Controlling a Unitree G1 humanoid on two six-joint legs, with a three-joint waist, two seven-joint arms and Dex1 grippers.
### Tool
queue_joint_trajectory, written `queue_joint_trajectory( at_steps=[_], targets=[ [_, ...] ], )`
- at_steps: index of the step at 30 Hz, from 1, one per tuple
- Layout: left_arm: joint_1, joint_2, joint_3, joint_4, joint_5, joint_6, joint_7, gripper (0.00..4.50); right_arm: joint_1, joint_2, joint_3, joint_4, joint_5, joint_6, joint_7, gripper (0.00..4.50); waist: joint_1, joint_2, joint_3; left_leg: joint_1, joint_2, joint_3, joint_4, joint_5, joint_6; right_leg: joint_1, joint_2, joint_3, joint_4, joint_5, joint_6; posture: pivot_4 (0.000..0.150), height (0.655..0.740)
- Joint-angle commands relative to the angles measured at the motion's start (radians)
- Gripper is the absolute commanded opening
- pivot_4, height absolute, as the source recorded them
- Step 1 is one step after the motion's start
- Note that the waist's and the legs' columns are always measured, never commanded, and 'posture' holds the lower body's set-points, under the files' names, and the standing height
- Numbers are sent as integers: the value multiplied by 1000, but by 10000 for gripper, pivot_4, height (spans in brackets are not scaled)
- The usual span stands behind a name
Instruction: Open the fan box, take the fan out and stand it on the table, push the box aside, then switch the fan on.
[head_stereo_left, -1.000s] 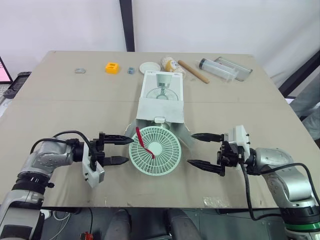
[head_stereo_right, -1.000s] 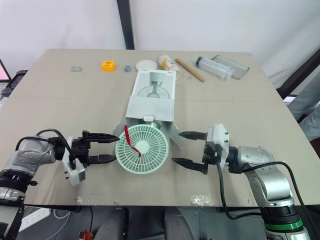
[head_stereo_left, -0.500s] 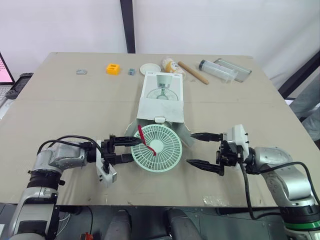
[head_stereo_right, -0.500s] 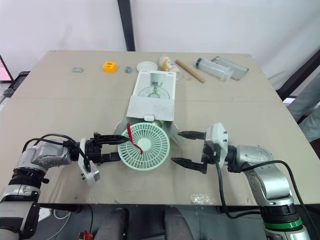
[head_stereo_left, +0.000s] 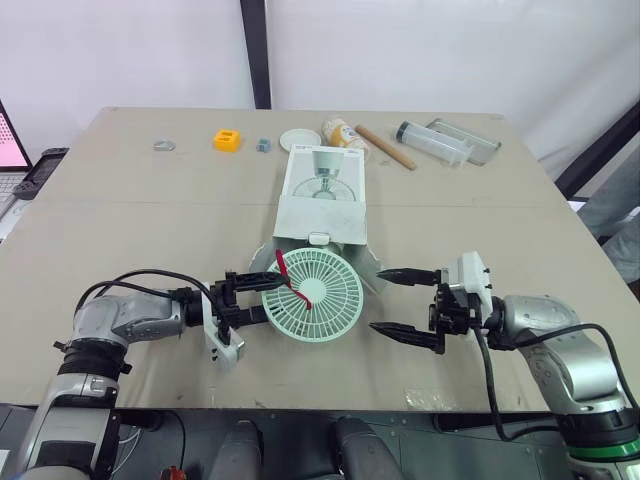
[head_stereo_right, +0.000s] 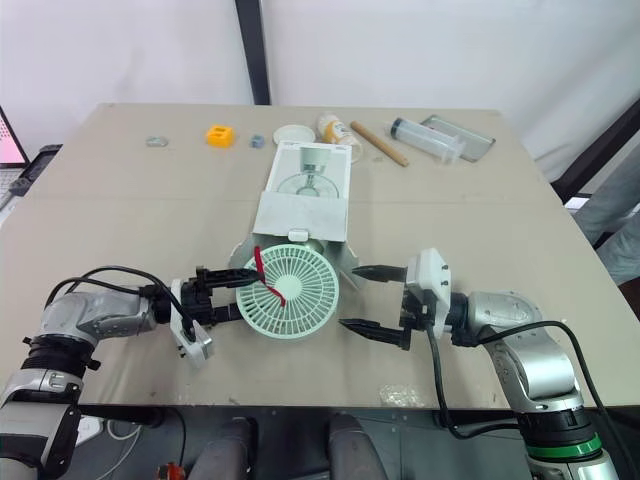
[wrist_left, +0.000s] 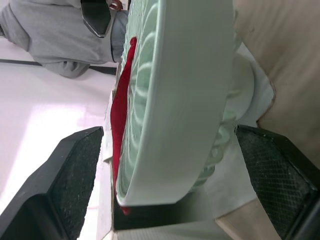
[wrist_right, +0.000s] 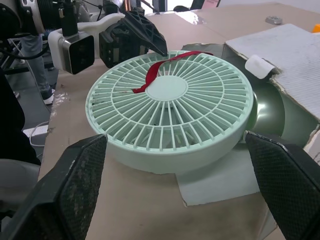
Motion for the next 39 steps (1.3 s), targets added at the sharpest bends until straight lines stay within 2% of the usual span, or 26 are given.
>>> queue_joint_trajectory(
  at_steps=[1,3,4,5,6,9,11,14,16,22,25,28,31,36,39],
  targets=[
    [-26,27,-76,-39,99,49,185,45000,-14,-12,-13,-27,2,-11,-7,44694,0,0,0,0,0,0,0,0,0,0,0,0,0,0,0,1500,7400],
    [-32,43,-113,-27,132,68,231,45000,-15,-13,-13,-27,1,-11,-9,44694,0,0,0,0,0,0,0,0,0,0,0,0,0,0,0,1500,7400],
    [-34,50,-127,-22,145,75,251,39736,-16,-13,-13,-26,0,-11,-9,45000,0,0,0,0,0,0,0,0,0,0,0,0,0,0,0,1500,7400],
    [-36,55,-138,-22,153,80,269,36589,-16,-13,-13,-26,-1,-11,-9,45000,0,0,0,0,0,0,0,0,0,0,0,0,1,0,0,1500,7400],
    [-41,64,-157,-22,163,91,297,35414,-17,-13,-13,-25,-1,-10,-9,45000,0,0,0,0,0,0,0,0,0,0,0,0,1,0,0,1500,7400],
    [-54,80,-197,-25,177,115,360,24606,-23,-13,-12,-20,-3,-12,-9,45000,0,0,-1,0,0,0,0,0,0,0,0,0,1,0,0,1500,7400],
    [-61,91,-223,-23,183,129,393,19023,-25,-11,-9,-16,-6,-13,-9,45000,0,0,-1,0,0,0,0,0,0,1,0,0,1,0,0,1500,7400],
    [-73,109,-265,-12,157,135,431,18801,-29,-5,-8,-14,-6,-14,-13,45000,0,0,-2,1,-1,0,0,0,0,1,0,0,1,0,0,1500,7400],
    [-84,116,-283,10,87,110,413,18801,-29,-2,-11,-9,-9,-19,-14,45000,0,0,-2,1,-1,0,0,0,0,1,0,0,1,0,0,1500,7400],
    [-134,147,-418,144,-328,60,188,18801,-36,12,-29,16,-10,-46,-35,45000,0,-1,-2,1,-1,0,0,0,0,1,0,0,1,0,0,1500,7400],
    [-134,194,-535,119,-622,107,15,18801,-43,13,-34,32,-11,-58,-41,45000,-1,-1,-2,1,-1,0,0,0,0,1,-1,0,2,-1,1,1500,7400],
    [-73,277,-632,-91,-1107,356,-312,18801,-49,15,-35,54,-21,-81,-49,45000,-3,0,-2,1,0,0,0,0,0,1,0,0,3,-1,1,1500,7400],
    [-22,325,-601,-283,-1427,614,-547,18801,-53,15,-33,67,-23,-95,-49,45000,-3,0,-2,2,0,1,0,0,0,1,0,1,4,-1,-1,1500,7400],
    [16,388,-506,-474,-1679,922,-705,18801,-58,15,-30,87,-29,-110,-44,45000,-2,1,-2,3,0,0,1,0,0,2,0,1,5,-2,-1,1500,7400],
    [20,398,-471,-533,-1762,1063,-733,18801,-65,16,-24,98,-32,-114,-41,45000,-2,1,-2,3,0,1,1,0,0,2,1,1,5,-4,3,1500,7400]
  ],
)
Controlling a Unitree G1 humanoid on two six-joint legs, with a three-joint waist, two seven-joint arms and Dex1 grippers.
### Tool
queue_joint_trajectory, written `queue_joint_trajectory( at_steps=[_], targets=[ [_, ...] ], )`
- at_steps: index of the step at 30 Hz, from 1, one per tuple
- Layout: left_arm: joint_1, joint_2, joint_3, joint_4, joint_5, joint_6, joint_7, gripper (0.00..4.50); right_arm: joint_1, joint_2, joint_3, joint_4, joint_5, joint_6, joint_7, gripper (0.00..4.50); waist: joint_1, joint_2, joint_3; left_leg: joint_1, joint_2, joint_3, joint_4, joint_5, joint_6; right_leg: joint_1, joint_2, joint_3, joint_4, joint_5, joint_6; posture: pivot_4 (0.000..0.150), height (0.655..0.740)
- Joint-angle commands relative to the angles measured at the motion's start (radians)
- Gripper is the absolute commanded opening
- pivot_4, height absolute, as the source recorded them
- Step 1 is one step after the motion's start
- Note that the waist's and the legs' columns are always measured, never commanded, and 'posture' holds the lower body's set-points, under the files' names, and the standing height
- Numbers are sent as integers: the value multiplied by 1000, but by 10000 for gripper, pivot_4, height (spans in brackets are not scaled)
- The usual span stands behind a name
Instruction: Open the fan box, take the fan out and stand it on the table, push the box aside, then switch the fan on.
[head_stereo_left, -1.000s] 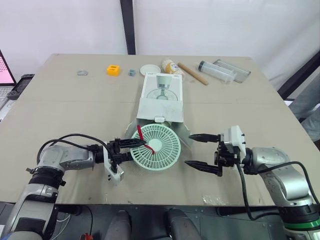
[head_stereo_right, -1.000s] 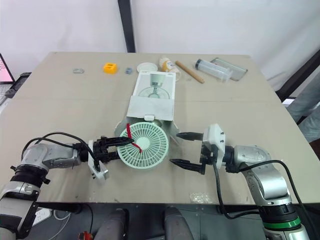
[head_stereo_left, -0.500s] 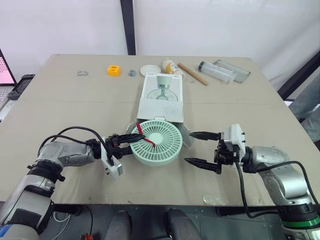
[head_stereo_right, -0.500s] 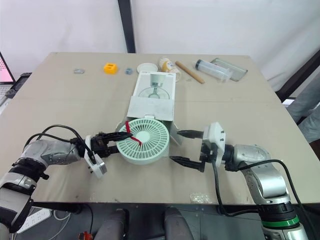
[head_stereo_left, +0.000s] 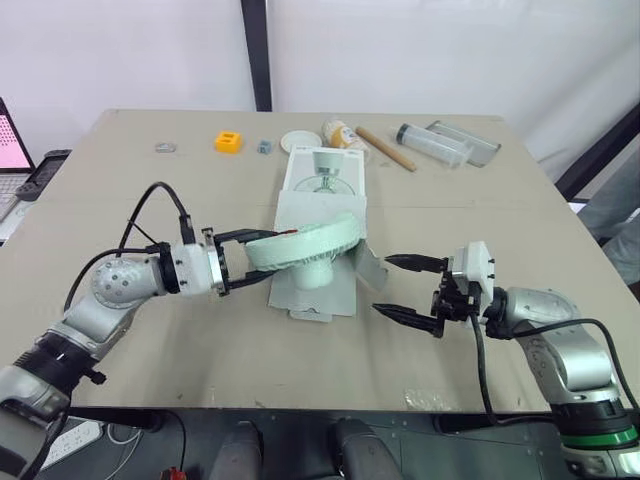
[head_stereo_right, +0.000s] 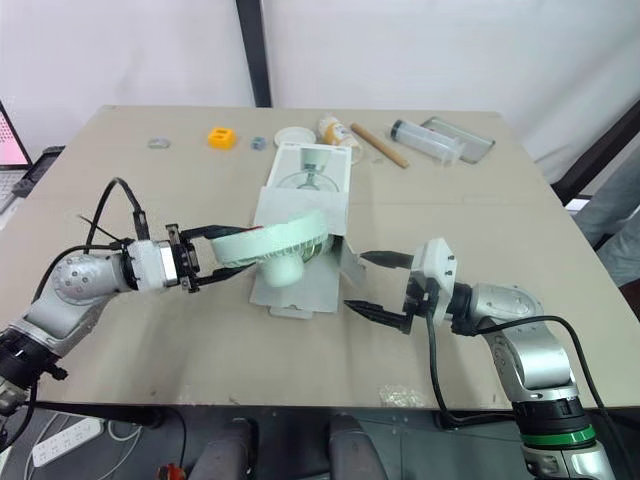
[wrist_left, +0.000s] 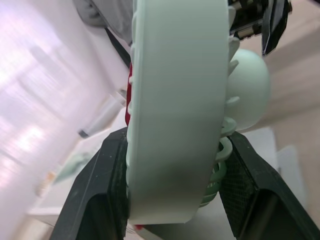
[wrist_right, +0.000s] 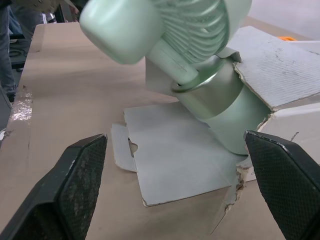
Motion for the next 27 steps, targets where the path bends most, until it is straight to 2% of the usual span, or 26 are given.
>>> queue_joint_trajectory(
  at_steps=[1,4,8,16,27],
  targets=[
    [30,50,95,-191,-263,395,-140,18801,-25,0,-18,12,-3,-30,5,45000,0,0,0,0,0,0,0,0,0,0,0,0,0,-1,1,1500,7400],
    [34,49,158,-254,-351,585,-163,18801,-32,4,-15,17,-4,-32,5,45000,0,0,0,0,0,0,0,0,0,0,0,0,0,-1,1,1500,7400],
    [24,107,228,-332,-480,885,-215,18801,-48,26,-26,20,11,-23,-24,45000,0,0,0,0,0,0,0,0,0,0,0,0,0,-3,3,1500,7400],
    [34,115,411,-404,-521,1213,-183,18801,-56,53,-20,14,0,-27,-66,45000,0,1,0,0,1,0,0,0,1,0,1,0,0,-3,2,1500,7400],
    [45,218,691,-461,-588,1570,-78,18801,-77,94,8,-20,14,14,-102,45000,-3,1,1,-1,1,0,0,0,1,-2,1,0,0,-4,2,1500,7400]
  ],
)
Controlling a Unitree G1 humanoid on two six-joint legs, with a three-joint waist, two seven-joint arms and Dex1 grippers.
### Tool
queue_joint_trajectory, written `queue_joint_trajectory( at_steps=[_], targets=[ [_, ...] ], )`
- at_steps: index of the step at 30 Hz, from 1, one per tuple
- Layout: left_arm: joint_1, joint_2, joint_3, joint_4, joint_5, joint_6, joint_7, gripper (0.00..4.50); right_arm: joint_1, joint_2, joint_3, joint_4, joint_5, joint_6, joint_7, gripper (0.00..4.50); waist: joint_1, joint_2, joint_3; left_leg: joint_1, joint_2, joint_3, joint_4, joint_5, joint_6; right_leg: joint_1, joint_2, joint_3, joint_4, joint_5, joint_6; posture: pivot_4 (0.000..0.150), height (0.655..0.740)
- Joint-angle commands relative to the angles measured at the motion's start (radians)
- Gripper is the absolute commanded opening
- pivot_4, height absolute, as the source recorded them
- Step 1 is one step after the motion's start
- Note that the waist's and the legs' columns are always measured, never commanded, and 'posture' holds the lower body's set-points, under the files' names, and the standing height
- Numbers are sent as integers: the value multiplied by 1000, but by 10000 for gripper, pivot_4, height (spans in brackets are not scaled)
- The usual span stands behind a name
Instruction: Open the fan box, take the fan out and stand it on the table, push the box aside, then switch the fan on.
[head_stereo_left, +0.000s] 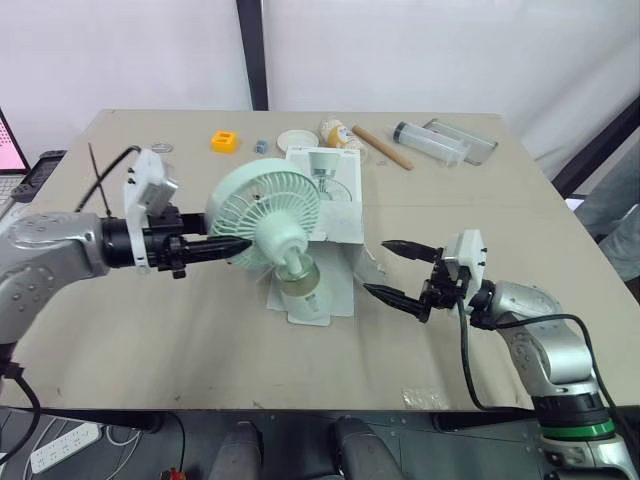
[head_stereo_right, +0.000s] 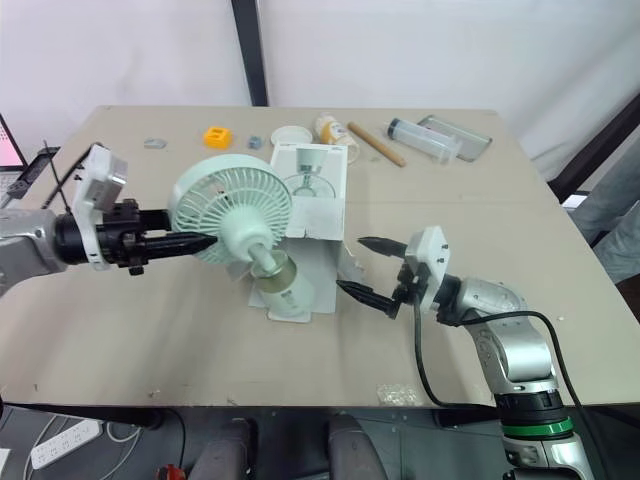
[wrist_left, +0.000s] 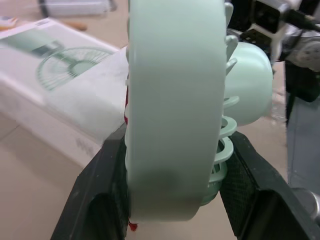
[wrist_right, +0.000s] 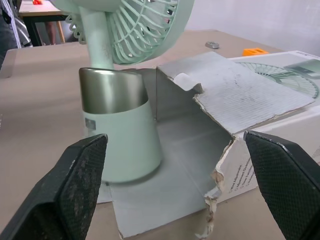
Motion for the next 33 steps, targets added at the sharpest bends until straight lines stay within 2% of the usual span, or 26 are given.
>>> queue_joint_trajectory(
  at_steps=[1,8,13,27,33],
  targets=[
    [11,69,131,-20,-34,107,21,18801,-30,9,3,-46,16,-3,5,45000,-2,0,0,0,0,0,0,0,0,0,0,0,0,0,0,1500,7400],
    [81,129,329,27,-39,255,56,18801,-60,22,35,-34,2,-6,18,45000,-3,0,1,-1,0,0,-1,0,0,-2,0,0,0,-1,-1,1500,7400],
    [111,135,417,73,34,270,102,18801,-69,25,44,-31,0,-6,22,45000,-4,0,1,-2,1,0,-2,0,0,-3,0,0,0,-1,-1,1500,7400],
    [11,23,386,129,196,262,280,18801,-87,37,54,-13,-24,-29,27,45000,-2,-1,2,-2,0,0,-2,0,0,-4,0,0,0,0,-2,1500,7400],
    [-89,-4,337,174,267,242,327,18801,-80,41,57,-10,-32,-39,24,45000,-2,-1,2,-2,0,0,-2,0,0,-4,0,0,0,1,-5,1500,7400]
  ],
)
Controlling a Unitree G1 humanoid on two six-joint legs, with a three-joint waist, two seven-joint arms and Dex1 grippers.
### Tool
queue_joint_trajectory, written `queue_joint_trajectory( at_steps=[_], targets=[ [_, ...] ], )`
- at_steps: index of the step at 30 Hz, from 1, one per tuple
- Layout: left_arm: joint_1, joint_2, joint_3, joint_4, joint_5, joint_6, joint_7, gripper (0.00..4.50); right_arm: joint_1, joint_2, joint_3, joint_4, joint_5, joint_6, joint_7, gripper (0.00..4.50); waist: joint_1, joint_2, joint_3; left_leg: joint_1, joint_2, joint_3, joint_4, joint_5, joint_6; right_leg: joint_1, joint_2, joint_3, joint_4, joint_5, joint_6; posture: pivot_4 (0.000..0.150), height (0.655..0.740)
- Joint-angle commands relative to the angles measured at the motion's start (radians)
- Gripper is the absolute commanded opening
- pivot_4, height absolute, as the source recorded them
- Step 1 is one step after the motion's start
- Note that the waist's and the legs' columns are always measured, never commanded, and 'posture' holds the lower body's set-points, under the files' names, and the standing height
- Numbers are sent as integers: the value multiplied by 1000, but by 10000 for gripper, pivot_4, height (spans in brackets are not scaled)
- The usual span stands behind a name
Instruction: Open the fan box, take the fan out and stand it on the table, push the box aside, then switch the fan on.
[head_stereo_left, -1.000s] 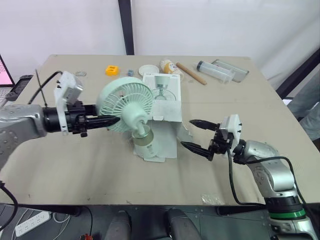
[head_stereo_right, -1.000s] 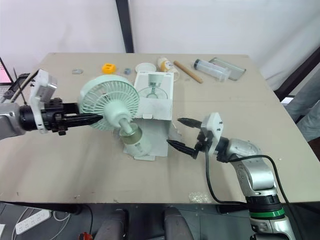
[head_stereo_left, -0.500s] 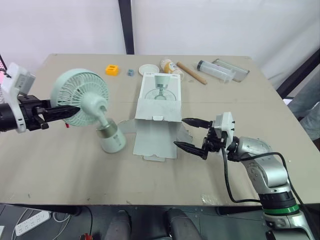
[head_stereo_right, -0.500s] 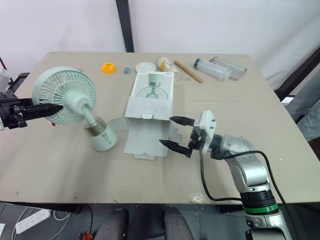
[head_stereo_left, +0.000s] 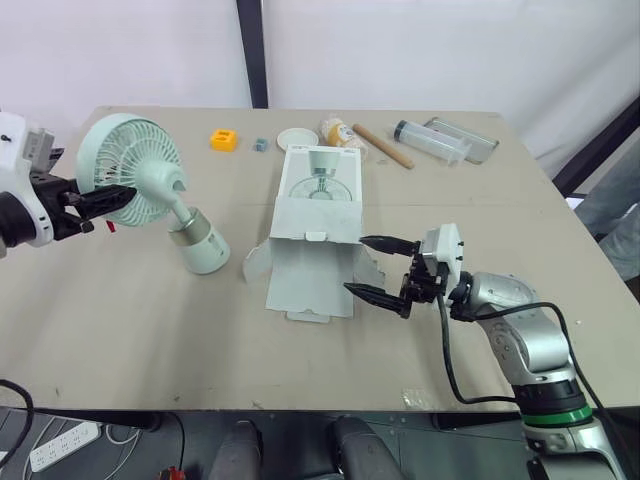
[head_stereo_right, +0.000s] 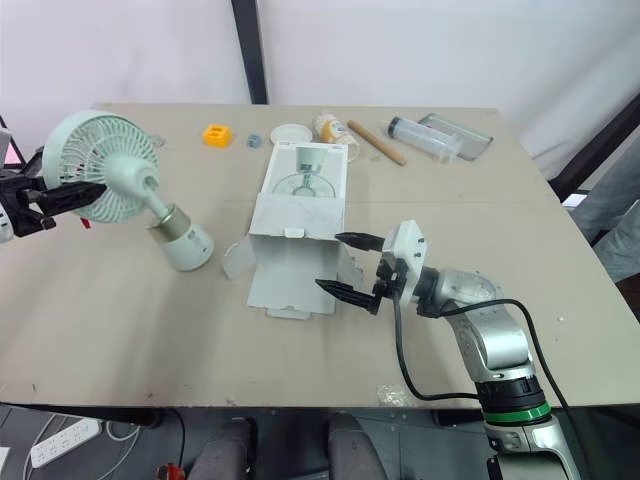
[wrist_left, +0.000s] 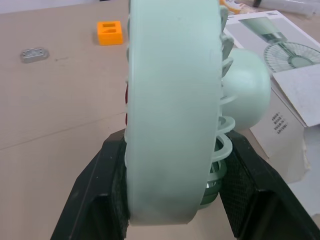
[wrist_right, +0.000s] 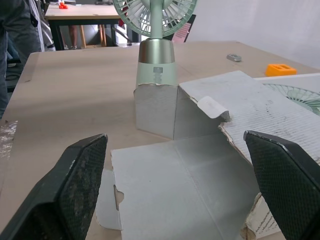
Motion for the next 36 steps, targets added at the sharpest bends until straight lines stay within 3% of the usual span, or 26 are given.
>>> queue_joint_trajectory(
  at_steps=[1,14,28,36],
  targets=[
    [-101,1,-19,20,70,-42,37,18801,-8,4,-8,-18,-3,-24,-1,45000,0,0,0,0,0,0,0,0,0,0,0,0,0,0,0,1500,7400],
    [-149,-113,-118,75,171,-40,66,18801,-35,61,-56,-17,50,-29,-49,45000,4,-1,0,0,0,0,0,0,0,1,0,0,0,1,-1,1500,7400],
    [-145,-277,-60,96,171,6,85,18801,-63,69,-76,-11,56,-35,-68,45000,10,3,-3,4,-1,-2,2,1,-1,6,-1,-2,0,0,4,1500,7400],
    [-122,-308,-65,85,192,12,79,18801,-65,65,-88,-29,99,-10,-62,45000,11,6,-5,8,-2,-2,2,1,-1,11,-2,-2,0,0,5,1500,7400]
  ],
)
